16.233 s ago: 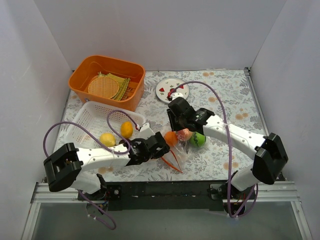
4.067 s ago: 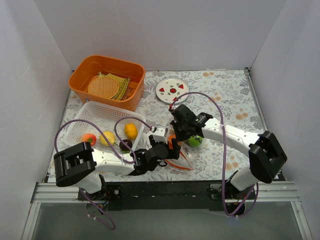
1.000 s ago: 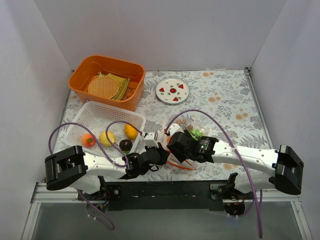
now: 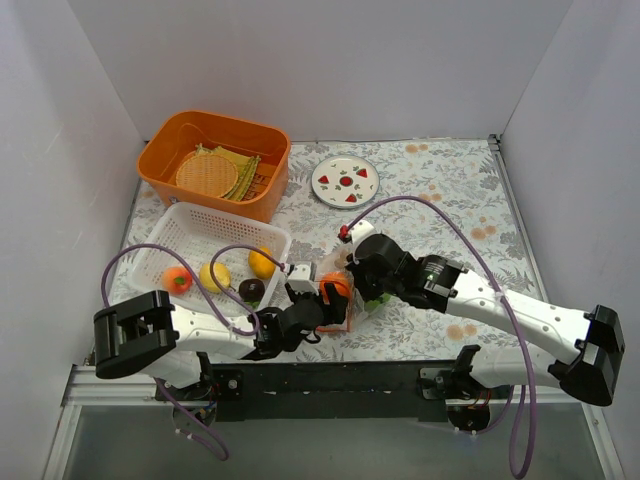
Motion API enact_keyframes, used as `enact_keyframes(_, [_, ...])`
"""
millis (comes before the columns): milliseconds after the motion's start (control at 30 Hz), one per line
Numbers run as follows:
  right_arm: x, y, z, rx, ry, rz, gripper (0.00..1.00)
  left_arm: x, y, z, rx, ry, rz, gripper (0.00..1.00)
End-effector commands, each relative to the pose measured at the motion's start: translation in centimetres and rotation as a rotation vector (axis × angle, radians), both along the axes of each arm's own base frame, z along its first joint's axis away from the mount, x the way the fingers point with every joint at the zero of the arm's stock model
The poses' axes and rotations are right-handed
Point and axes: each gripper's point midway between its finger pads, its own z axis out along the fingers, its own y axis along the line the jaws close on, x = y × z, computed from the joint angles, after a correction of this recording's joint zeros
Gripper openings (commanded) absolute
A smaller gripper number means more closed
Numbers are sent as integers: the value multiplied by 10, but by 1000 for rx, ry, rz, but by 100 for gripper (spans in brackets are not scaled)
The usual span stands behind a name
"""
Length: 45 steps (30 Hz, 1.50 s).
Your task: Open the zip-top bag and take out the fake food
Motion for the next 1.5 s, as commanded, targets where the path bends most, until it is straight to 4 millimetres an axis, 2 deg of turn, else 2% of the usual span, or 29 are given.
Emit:
enact_keyframes(0, [-6, 4, 22, 99, 0, 5, 1, 17, 2, 15, 33, -71, 82, 75])
enact_keyframes(33, [-8, 3, 20, 98, 6, 6, 1, 17, 1, 8, 64, -68, 81, 80])
enact_keyframes(67, [-9, 4, 21, 105, 10, 11, 1, 20, -3, 12, 67, -74, 82, 81])
enact_keyframes(233, [-14, 6, 18, 122, 34, 29, 1, 27, -2, -1, 171, -71, 128, 94])
enact_keyframes(333, [-19, 7, 15, 136, 49, 38, 1, 32, -4, -5, 218, -74, 144, 98])
enact_keyframes(467, [-23, 5, 8, 149, 66, 41, 1, 36, -15, -11, 232, -74, 127, 98])
enact_keyframes(567, [-23, 1, 5, 136, 67, 23, 1, 38, -20, -18, 247, -60, 131, 92])
enact_keyframes(667, [-24, -3, -2, 123, 79, 15, 1, 41, -23, -16, 234, -69, 134, 81])
enact_keyframes(700, [-25, -4, -6, 117, 86, 11, 1, 42, -27, -12, 217, -77, 129, 72])
enact_keyframes(800, [-23, -10, -11, 103, 91, -20, 1, 42, -31, -3, 201, -92, 112, 58])
enact_keyframes(833, [-22, -12, -13, 97, 92, -32, 1, 41, -31, 3, 185, -96, 107, 47])
enact_keyframes(933, [-13, -22, -15, 79, 84, -88, 1, 37, -29, 5, 163, -88, 87, 35])
enact_keyframes(1200, [6, -33, -7, 72, 56, -189, 1, 22, -13, 5, 119, -55, 48, 30])
enact_keyframes(1467, [22, -42, -10, 18, 25, -273, 1, 7, -17, 6, 103, -11, -42, 27])
